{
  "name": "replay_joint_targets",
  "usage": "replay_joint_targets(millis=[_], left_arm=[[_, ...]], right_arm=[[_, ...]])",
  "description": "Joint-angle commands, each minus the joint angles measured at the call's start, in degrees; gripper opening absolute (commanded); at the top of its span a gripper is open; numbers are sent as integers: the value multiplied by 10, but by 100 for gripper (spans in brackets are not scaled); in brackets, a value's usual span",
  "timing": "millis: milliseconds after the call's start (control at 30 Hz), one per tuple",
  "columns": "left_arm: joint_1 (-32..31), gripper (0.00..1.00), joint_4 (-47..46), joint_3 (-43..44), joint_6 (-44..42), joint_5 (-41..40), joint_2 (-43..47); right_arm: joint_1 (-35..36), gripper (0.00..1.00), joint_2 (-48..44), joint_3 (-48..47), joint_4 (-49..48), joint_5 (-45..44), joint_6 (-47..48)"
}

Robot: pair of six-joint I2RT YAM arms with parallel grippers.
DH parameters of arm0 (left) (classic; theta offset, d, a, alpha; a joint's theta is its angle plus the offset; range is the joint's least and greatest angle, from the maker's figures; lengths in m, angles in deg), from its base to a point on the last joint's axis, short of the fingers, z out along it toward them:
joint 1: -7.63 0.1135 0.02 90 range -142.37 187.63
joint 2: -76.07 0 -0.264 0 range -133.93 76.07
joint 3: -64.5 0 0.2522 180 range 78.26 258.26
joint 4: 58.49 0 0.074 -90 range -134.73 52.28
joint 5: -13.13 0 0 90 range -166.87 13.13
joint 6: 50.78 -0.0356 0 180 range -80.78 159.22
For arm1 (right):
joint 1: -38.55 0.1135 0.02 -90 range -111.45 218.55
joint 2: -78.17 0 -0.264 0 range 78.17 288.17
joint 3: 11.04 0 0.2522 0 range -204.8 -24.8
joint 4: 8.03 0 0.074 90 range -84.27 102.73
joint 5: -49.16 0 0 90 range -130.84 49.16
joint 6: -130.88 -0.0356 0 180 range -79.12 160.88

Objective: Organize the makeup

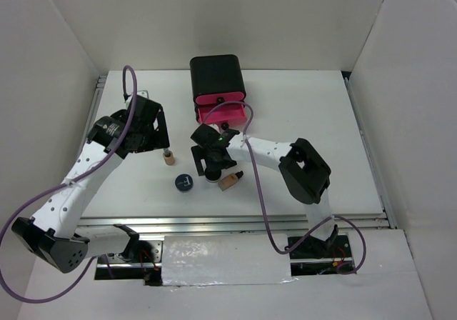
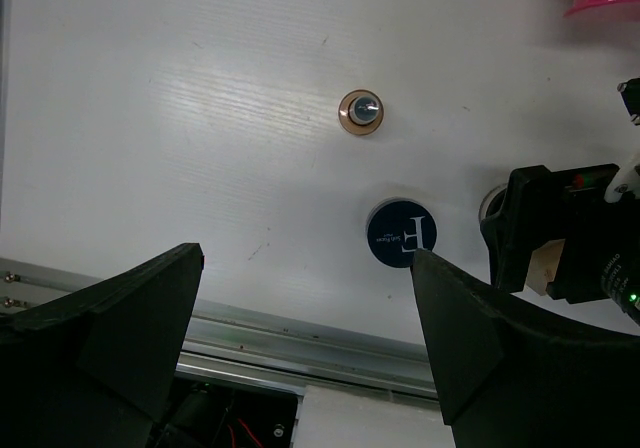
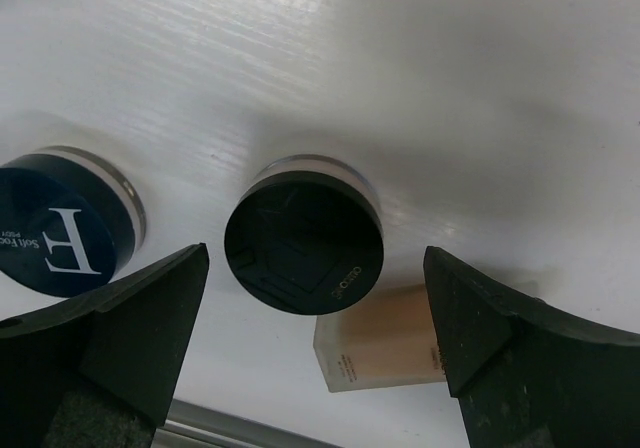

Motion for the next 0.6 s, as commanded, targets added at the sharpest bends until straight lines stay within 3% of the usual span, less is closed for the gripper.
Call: replay_joint_targets(millis=[0,467,567], left_arm=[[-1,99,-4,-5,-13,-8,15],[0,99,-17,-20,-16,0,20],[-1,99,-15,-20,-15,0,21]], right_arm=[[6,96,5,-34,15,1,7],[9,85,47,-30,11,13,22],[10,58,40,-32,0,15,29]])
